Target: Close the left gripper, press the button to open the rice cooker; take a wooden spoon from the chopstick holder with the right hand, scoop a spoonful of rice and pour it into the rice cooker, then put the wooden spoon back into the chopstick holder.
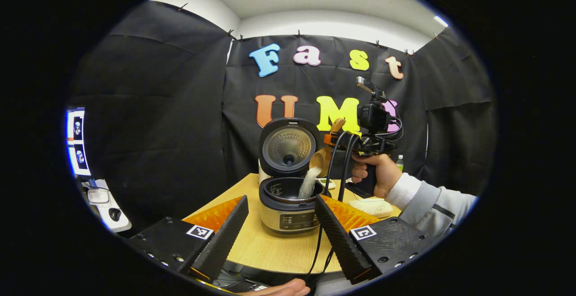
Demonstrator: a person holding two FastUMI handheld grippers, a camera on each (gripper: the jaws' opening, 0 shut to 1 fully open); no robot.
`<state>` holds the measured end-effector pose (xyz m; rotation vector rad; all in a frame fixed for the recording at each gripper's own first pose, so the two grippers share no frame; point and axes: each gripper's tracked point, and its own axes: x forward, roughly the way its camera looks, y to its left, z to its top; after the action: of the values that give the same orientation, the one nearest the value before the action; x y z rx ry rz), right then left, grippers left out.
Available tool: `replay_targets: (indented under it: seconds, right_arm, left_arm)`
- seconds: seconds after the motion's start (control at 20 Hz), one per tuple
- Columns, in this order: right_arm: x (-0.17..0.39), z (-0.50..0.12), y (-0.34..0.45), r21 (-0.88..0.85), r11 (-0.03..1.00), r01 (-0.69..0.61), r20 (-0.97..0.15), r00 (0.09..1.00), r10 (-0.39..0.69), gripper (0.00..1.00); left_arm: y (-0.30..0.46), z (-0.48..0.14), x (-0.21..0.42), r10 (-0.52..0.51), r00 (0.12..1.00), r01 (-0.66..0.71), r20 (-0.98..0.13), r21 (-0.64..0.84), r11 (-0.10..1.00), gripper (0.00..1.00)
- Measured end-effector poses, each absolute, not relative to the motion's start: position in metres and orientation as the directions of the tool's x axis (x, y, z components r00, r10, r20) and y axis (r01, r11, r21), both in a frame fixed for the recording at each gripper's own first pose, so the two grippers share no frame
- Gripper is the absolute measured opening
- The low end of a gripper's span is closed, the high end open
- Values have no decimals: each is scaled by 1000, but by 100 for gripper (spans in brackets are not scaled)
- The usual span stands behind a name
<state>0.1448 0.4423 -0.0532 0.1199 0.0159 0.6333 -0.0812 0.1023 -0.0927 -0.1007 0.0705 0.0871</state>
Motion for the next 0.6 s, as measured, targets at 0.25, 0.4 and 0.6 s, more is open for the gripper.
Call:
replay_targets:
  seconds: [0.25, 0.4, 0.6]
  right_arm:
    - [138, -52, 452, -61, 815, -576, 73, 812, 579, 11]
    - [127, -52, 463, -204, 792, -576, 98, 793, 602, 11]
    - [115, -67, 480, -349, 742, -573, 86, 768, 634, 10]
  left_arm:
    - [102, -91, -82, 81, 994, -89, -74, -114, 989, 95]
    - [102, -96, -82, 79, 993, -88, -84, -108, 990, 95]
    - [105, -97, -83, 88, 991, -97, -97, -89, 991, 95]
